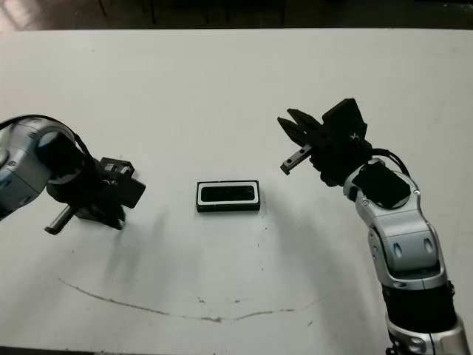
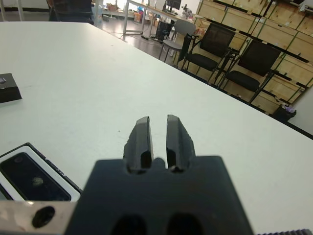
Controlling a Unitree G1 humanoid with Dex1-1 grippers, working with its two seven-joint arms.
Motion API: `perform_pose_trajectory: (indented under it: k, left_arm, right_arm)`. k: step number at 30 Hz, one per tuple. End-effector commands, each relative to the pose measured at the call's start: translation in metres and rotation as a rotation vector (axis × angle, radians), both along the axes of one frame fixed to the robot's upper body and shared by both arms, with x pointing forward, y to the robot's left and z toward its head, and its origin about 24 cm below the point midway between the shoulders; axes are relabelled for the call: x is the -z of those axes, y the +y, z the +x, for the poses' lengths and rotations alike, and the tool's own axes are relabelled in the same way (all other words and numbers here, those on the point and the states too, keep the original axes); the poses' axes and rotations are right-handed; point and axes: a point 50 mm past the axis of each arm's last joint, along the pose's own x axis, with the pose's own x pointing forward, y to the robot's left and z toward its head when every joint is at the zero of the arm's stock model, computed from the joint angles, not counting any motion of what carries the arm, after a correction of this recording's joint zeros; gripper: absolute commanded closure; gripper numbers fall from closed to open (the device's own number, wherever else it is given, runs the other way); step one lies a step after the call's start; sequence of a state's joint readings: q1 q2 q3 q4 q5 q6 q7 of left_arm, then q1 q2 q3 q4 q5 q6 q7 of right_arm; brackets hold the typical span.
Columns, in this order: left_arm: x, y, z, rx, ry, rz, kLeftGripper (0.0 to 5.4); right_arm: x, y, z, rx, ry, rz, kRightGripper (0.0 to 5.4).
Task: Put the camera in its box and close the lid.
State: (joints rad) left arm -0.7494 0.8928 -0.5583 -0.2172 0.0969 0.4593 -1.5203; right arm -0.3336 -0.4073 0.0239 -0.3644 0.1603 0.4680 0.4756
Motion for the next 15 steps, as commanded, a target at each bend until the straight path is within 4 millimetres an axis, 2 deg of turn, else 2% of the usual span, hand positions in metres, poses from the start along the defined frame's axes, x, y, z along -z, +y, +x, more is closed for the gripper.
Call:
perform_pose_trajectory:
  k: [1,7,9,12,15]
  left_arm:
    - [-0.017,0.001,-0.007,-0.080,-0.034,-0.237,5.40]
    - [-0.030,0.022,-0.032,-0.343,-0.069,-0.682,5.40]
    - [-0.030,0.025,-0.043,-0.479,-0.169,-0.829,5.40]
    - [-0.023,0.030,-0.063,-0.677,-0.437,-1.001,5.02]
    - [-0.014,0.038,-0.074,-0.819,-0.603,-0.970,4.34]
  right_arm:
    - [0.007,-0.002,-0.001,0.005,0.041,-0.011,5.39]
    - [0.007,-0.004,-0.002,0.007,0.038,-0.020,5.39]
    - [0.007,-0.005,-0.001,0.008,0.039,-0.023,5.39]
    - [0.008,-0.006,0.000,0.007,0.041,-0.027,5.40]
    - [0.010,-0.006,0.001,0.001,0.046,-0.024,5.40]
